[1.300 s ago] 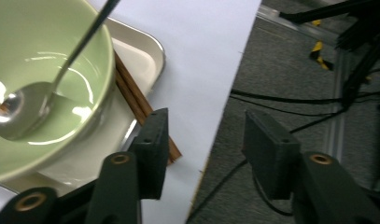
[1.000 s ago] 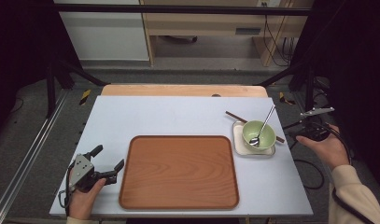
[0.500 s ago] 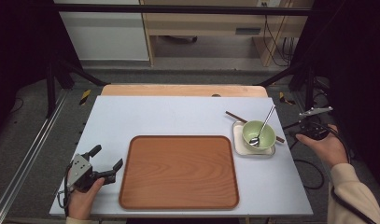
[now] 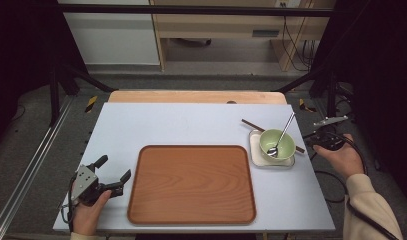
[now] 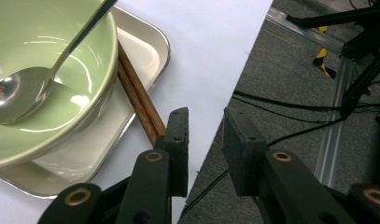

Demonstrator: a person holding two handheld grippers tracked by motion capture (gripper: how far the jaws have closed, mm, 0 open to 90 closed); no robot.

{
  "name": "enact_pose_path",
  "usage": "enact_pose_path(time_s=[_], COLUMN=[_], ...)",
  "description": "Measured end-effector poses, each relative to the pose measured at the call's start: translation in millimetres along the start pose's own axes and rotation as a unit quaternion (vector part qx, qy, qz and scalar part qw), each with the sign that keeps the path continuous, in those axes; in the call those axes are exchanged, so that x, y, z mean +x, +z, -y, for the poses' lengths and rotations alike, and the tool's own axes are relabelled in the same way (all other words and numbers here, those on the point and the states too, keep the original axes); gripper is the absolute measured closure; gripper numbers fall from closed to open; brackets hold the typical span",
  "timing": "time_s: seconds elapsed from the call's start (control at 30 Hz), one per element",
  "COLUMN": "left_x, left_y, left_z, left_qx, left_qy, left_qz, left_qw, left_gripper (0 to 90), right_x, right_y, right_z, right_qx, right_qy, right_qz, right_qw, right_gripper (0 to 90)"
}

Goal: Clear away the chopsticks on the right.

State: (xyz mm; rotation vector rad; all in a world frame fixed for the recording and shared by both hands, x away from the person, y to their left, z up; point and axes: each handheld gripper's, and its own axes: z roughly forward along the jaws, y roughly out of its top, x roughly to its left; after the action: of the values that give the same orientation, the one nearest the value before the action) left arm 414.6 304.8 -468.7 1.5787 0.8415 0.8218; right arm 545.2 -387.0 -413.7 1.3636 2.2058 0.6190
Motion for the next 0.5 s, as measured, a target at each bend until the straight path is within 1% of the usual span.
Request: enact_pose_path(time_s=[0.07,0.17,0.27,0.3,0.37,0.4,0.43,0.5], left_x=[0.2,0.0,-0.7,-0.7,-0.2,0.1,0.2,0.4], left_y=[-0.3,-0.4,-0.5,-0.5,-0.5,-0.5,-0.5,-0.6], left_z=[0.0,0.2,-0.1,-0.2,0.0,0.2,0.3,0.2], left_qx=[-0.001,-0.001,-0.002,-0.002,-0.001,-0.001,0.000,0.000], left_qy=[0.000,-0.001,0.000,0.001,0.000,0.000,0.000,0.000], left_qz=[-0.001,-0.002,-0.001,-0.001,-0.002,-0.002,-0.002,-0.001], left_qw=[1.0000,1.0000,1.0000,1.0000,1.0000,1.0000,1.0000,1.0000], left_gripper=[3.9,4.0,4.1,4.1,4.1,4.1,4.1,4.1], right_x=[1.5,4.8,8.9,10.7,12.4,13.5,13.3,13.8], right_y=[1.3,4.1,7.6,8.8,10.9,11.9,12.7,13.8], right_z=[0.1,0.3,1.2,1.5,2.3,2.4,2.7,2.9], right_qx=[-0.002,0.003,0.005,0.004,0.004,0.005,0.005,0.008], right_qy=[-0.004,-0.010,-0.018,-0.016,-0.021,-0.018,-0.022,-0.020], right_qz=[-0.006,-0.013,-0.019,-0.020,-0.022,-0.021,-0.021,-0.023], right_qw=[1.0000,0.9999,0.9996,0.9997,0.9995,0.9996,0.9995,0.9995], right_gripper=[74.8,77.1,76.9,76.8,76.7,76.7,76.7,76.8])
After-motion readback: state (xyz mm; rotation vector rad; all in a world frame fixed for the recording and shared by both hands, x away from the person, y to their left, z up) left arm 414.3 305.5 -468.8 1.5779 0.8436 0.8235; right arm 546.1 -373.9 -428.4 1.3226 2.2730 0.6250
